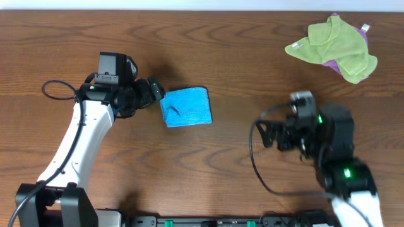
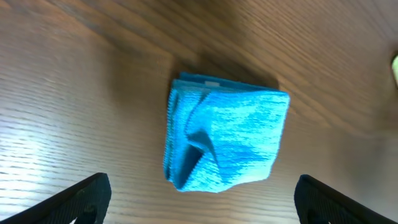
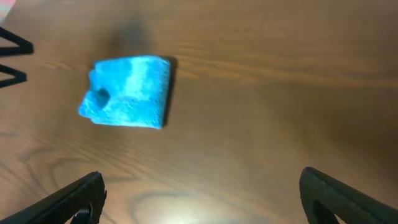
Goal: Fold the cloth
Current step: 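Release the cloth with the right gripper and retract it to the right, then lift the folded blue cloth with the left gripper and carry it to the far left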
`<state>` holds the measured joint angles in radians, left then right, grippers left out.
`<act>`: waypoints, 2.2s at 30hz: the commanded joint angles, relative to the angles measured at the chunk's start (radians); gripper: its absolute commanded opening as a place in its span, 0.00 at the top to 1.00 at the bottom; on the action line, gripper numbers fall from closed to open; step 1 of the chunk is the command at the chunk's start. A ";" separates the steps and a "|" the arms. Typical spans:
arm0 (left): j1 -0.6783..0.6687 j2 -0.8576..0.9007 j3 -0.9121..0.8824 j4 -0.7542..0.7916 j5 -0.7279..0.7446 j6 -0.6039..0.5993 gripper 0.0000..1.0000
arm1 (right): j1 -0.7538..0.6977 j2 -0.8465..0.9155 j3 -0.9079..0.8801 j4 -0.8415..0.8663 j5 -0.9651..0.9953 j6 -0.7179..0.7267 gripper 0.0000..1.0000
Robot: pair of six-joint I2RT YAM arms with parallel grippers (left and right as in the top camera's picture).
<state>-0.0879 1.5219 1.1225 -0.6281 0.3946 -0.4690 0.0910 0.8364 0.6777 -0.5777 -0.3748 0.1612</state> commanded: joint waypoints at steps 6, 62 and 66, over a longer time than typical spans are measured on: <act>-0.005 -0.015 -0.087 -0.002 0.114 -0.052 0.05 | -0.034 -0.331 -0.212 -0.065 -0.003 0.132 0.01; -0.195 0.184 -0.564 0.957 0.002 -0.589 0.63 | -0.034 -0.472 -0.268 -0.122 0.001 0.168 0.01; -0.194 0.184 -0.564 1.023 0.054 -0.539 0.94 | -0.034 -0.472 -0.268 -0.122 0.002 0.168 0.01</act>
<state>-0.2825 1.6913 0.5655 0.3672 0.4057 -1.0451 0.0635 0.3702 0.4145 -0.6987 -0.3737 0.3149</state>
